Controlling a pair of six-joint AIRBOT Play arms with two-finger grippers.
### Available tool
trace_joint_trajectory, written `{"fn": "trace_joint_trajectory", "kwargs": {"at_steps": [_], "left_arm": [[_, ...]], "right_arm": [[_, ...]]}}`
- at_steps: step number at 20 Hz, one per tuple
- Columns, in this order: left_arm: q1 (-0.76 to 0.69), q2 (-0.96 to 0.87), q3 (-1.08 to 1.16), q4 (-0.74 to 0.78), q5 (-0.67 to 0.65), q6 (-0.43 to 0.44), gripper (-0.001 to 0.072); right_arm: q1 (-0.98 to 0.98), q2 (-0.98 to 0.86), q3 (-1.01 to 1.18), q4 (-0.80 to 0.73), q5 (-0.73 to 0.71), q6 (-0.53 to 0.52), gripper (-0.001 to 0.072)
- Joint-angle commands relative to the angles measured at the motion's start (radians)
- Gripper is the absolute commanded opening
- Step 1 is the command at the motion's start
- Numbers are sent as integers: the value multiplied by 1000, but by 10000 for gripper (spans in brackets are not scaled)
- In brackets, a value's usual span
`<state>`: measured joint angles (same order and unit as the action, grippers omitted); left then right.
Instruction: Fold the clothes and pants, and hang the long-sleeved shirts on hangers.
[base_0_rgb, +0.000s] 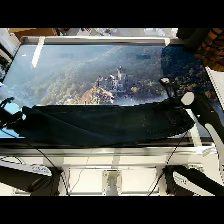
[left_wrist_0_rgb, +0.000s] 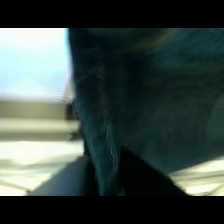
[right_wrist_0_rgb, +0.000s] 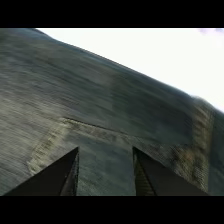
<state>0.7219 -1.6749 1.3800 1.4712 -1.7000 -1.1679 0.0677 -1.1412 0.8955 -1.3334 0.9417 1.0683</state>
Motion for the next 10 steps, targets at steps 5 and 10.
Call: {"fn": "trace_joint_trajectory", "kwargs": {"at_steps": [5,10], "left_arm": [[120,174,-40,-98,164,88,265],[108,194,-41,-370,228,169,278]], "right_arm": [[98,-61,58,-153,-132,119,381],[-116,-67,151,-186,-74,225,382]]}}
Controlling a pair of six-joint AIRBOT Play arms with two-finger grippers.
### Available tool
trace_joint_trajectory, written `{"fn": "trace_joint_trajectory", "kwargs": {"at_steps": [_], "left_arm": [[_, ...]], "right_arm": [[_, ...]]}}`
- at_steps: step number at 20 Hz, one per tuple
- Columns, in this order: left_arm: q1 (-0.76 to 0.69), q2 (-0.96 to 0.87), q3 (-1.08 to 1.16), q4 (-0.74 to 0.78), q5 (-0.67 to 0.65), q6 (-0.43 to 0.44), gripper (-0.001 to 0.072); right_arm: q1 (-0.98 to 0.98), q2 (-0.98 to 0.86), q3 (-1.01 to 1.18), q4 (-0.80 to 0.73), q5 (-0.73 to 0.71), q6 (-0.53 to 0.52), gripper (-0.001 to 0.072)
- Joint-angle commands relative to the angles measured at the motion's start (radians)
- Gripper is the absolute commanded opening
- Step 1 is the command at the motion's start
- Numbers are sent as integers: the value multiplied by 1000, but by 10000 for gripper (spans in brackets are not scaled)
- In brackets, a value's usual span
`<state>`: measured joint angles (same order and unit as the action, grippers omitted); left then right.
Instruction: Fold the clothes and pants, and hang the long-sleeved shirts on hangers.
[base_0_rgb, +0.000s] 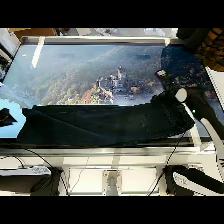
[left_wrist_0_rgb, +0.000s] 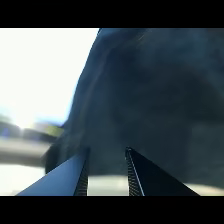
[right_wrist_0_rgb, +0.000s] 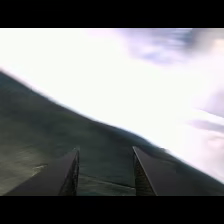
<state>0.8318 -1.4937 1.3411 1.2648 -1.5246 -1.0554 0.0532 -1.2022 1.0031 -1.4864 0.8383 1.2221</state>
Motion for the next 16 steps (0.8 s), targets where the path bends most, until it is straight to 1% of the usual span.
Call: {"fn": "trace_joint_trajectory", "kwargs": {"at_steps": [1,5,7,9,12,14,16], "left_arm": [[-6,5,-2,-198,71,62,278],[-50,-26,-2,-211,233,61,278],[-69,-43,-2,-211,308,47,279],[-84,-69,-2,-210,346,42,279],[-88,-119,-2,-190,370,-22,278],[-87,-148,-2,-184,364,-82,279],[-87,-161,-3,-137,360,-161,278]], "right_arm": [[-148,-6,46,-32,58,71,382],[-294,-7,45,-27,202,71,381],[-320,-7,45,-25,234,71,381],[-322,-7,45,-6,251,72,382],[-322,-7,45,32,251,81,382],[-322,-7,45,41,252,95,382],[-322,-7,45,43,259,98,382]]}}
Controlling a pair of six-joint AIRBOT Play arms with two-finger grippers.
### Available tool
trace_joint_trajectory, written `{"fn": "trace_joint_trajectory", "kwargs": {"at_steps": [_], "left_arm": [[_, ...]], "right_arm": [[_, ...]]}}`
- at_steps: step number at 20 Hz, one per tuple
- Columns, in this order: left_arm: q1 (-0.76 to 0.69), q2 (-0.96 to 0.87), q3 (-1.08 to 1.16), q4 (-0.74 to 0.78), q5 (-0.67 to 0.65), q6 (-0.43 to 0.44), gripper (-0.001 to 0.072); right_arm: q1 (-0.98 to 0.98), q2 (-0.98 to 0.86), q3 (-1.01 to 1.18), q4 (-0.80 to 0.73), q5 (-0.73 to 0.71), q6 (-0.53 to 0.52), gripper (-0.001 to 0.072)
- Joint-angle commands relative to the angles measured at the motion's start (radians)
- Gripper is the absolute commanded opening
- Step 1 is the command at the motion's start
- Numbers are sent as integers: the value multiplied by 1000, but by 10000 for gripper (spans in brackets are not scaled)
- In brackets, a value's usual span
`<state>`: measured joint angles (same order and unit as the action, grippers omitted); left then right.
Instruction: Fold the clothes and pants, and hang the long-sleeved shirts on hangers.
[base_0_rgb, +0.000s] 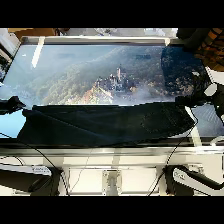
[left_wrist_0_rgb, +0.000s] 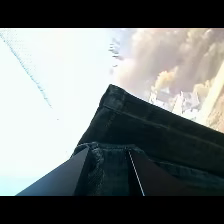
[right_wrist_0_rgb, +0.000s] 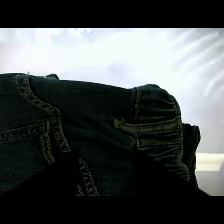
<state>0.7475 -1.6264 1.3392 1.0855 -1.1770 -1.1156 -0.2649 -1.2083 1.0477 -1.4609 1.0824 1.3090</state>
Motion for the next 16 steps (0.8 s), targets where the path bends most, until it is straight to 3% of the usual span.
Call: {"fn": "trace_joint_trajectory", "kwargs": {"at_steps": [1,10,16], "left_arm": [[-2,-29,-1,64,13,-118,279],[46,-17,-1,64,-73,-127,277],[0,-79,-1,8,-97,-107,276]], "right_arm": [[-3,-1,1,17,22,11,382],[-3,-1,1,17,26,11,382],[-4,-2,1,6,16,49,381]]}}
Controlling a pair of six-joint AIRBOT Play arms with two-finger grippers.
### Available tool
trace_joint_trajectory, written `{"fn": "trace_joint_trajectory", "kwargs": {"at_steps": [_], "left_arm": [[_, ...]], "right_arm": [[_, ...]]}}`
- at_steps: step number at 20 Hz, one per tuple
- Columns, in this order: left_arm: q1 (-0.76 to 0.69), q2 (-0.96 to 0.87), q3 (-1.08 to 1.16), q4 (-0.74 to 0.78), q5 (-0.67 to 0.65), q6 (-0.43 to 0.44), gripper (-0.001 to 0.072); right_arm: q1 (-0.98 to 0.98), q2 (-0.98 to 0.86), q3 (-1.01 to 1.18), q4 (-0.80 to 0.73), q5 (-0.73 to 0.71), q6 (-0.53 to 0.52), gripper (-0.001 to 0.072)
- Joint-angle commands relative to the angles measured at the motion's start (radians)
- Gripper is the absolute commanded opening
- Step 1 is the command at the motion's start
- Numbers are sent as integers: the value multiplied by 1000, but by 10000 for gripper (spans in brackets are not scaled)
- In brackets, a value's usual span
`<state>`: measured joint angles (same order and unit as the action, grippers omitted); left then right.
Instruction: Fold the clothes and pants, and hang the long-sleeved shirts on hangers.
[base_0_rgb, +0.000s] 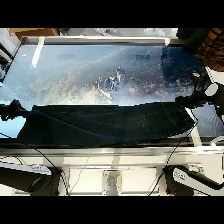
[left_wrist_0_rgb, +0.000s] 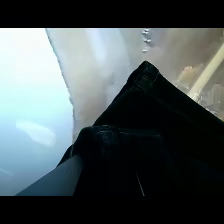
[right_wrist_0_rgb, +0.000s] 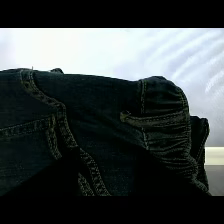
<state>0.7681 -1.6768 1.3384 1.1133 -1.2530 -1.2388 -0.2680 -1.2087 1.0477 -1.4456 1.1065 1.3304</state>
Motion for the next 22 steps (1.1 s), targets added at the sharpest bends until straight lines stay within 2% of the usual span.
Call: {"fn": "trace_joint_trajectory", "kwargs": {"at_steps": [1,2,3,4,8,11,13,14,15,16,17,22], "left_arm": [[-35,-41,0,-23,-26,33,273],[-49,-48,0,-23,-27,49,263],[-60,-50,0,-23,-24,60,184],[-66,-49,0,-24,-24,69,149],[-70,-49,0,-31,-28,68,138],[-71,-49,0,-31,-29,68,138],[-70,-49,0,-50,-28,69,138],[-71,-49,0,-58,-28,69,110],[-71,-49,0,-66,-28,69,37],[-71,-49,0,-81,-32,79,21],[-71,-48,0,-105,-43,101,21],[-70,32,0,-210,-29,238,20]], "right_arm": [[-1,-2,1,-29,-23,65,381],[-1,-6,1,-41,-42,94,381],[0,-13,0,-46,-67,116,381],[0,-26,-1,-50,-93,136,381],[0,-127,-1,-121,-167,255,378],[0,-197,-1,-187,-185,307,366],[0,-221,-1,-209,-192,310,314],[0,-230,-1,-209,-196,309,300],[0,-239,-1,-207,-198,309,214],[0,-245,-1,-204,-196,307,64],[0,-247,-1,-205,-188,306,23],[-13,-196,61,-314,-109,299,14]]}}
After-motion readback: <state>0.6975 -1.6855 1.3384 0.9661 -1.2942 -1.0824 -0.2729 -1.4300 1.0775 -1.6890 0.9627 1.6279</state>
